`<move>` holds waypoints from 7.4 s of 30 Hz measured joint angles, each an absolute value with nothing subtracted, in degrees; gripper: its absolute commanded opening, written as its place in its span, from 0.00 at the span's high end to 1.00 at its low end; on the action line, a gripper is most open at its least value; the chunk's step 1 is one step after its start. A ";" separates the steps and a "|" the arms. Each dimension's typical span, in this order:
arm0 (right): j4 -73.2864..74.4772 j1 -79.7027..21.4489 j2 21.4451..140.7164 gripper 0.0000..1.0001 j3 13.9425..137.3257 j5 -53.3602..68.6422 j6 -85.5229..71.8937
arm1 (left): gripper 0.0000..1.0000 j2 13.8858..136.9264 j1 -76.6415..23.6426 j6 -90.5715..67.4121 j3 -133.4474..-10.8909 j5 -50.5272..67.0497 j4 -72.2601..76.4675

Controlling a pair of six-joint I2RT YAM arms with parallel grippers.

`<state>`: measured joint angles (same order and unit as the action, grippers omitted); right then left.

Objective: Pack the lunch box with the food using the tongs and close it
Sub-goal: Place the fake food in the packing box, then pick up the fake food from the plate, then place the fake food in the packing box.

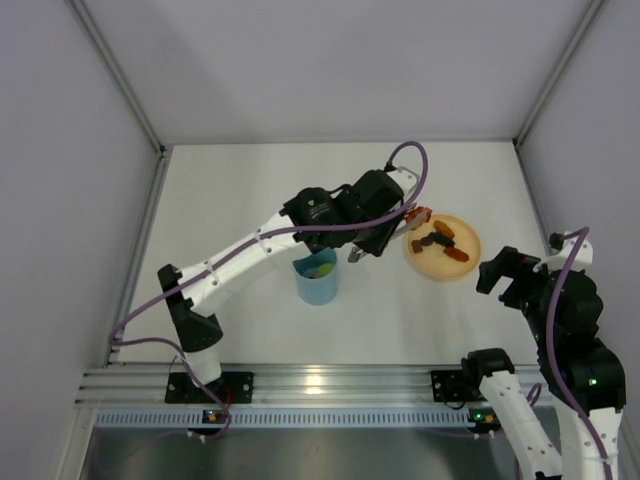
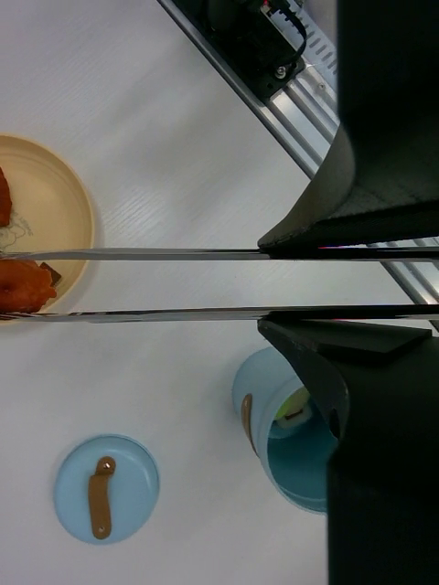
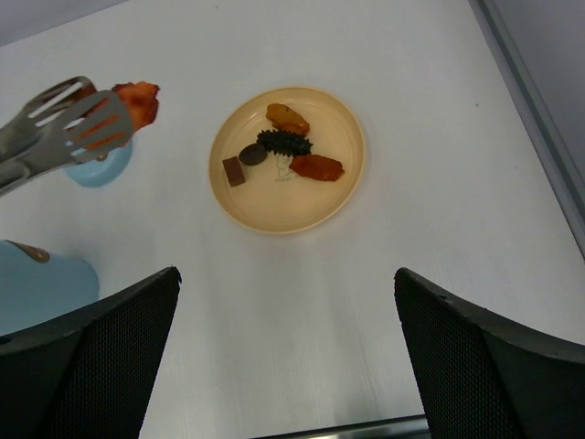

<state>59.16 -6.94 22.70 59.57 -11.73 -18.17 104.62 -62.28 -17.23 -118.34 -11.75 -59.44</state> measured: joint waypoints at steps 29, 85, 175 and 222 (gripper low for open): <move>53.98 -6.94 27.16 0.01 54.26 -9.78 -20.40 | 0.79 58.59 -62.26 -28.47 -85.34 -19.79 -72.93; 55.11 -6.94 26.00 0.01 57.28 -9.08 -20.56 | 0.51 100.38 -62.24 -20.49 -111.79 -14.83 -56.71; 58.78 -6.94 24.01 0.01 58.22 -9.87 -19.09 | 0.75 111.00 -58.22 -10.13 -114.13 -0.30 -50.59; 54.63 -6.94 26.70 0.01 53.98 -4.54 -20.62 | 0.53 55.51 -58.22 -25.67 -73.73 -12.91 -67.79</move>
